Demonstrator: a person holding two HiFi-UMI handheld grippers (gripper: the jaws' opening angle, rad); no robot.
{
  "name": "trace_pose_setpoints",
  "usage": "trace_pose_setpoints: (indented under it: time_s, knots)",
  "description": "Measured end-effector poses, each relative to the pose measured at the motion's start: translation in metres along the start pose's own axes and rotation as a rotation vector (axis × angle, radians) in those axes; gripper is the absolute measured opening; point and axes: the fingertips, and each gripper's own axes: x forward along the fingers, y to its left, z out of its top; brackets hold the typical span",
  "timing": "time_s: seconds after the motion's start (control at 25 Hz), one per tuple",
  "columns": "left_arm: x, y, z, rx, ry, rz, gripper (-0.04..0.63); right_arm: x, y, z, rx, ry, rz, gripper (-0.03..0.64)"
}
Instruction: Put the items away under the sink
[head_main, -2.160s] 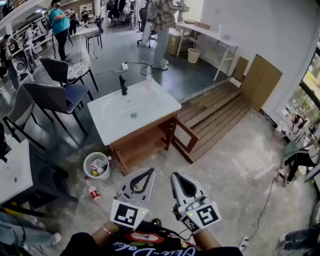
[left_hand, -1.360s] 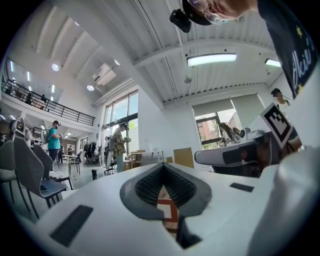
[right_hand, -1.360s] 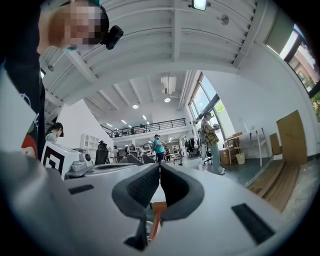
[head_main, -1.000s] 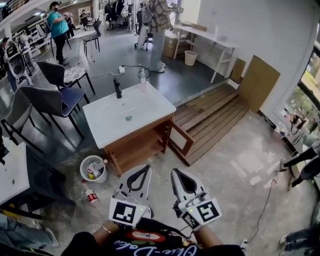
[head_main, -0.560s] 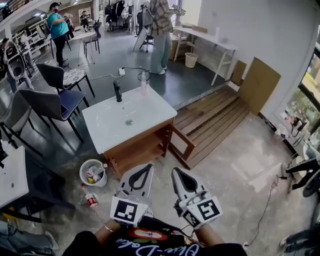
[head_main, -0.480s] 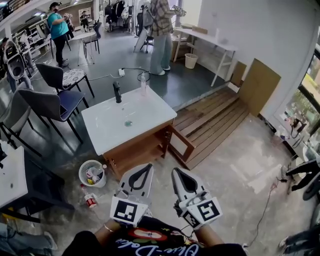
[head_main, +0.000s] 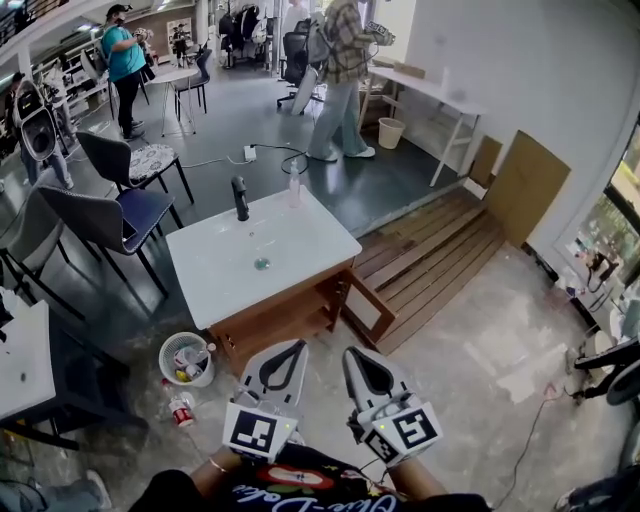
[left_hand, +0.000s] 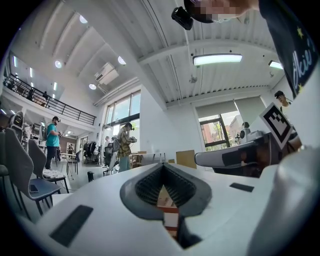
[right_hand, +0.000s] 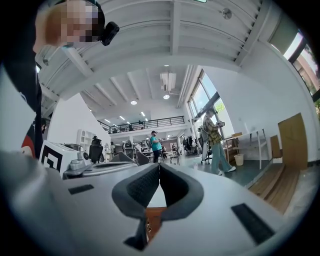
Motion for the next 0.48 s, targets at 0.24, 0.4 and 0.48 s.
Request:
trace_pose_setpoints:
  time_s: [0.24,0.4,0.48]
  knots:
    - [0.001,0.018,-0.007,0.001,0.006,0.029,0.008,0.019,0.002,-0.006,0.003,0.018,0.027,0.008]
    - [0.0,0.021,-0.018,0.008,0.045,0.031,0.008,0.027,-0.001,-0.014,0.022,0.031,0.03,0.008]
    - [-0.001,0.022,-0.023,-0.006,0.057,0.04,0.008,0.03,-0.003,-0.019,0.028,0.04,0.032,0.008]
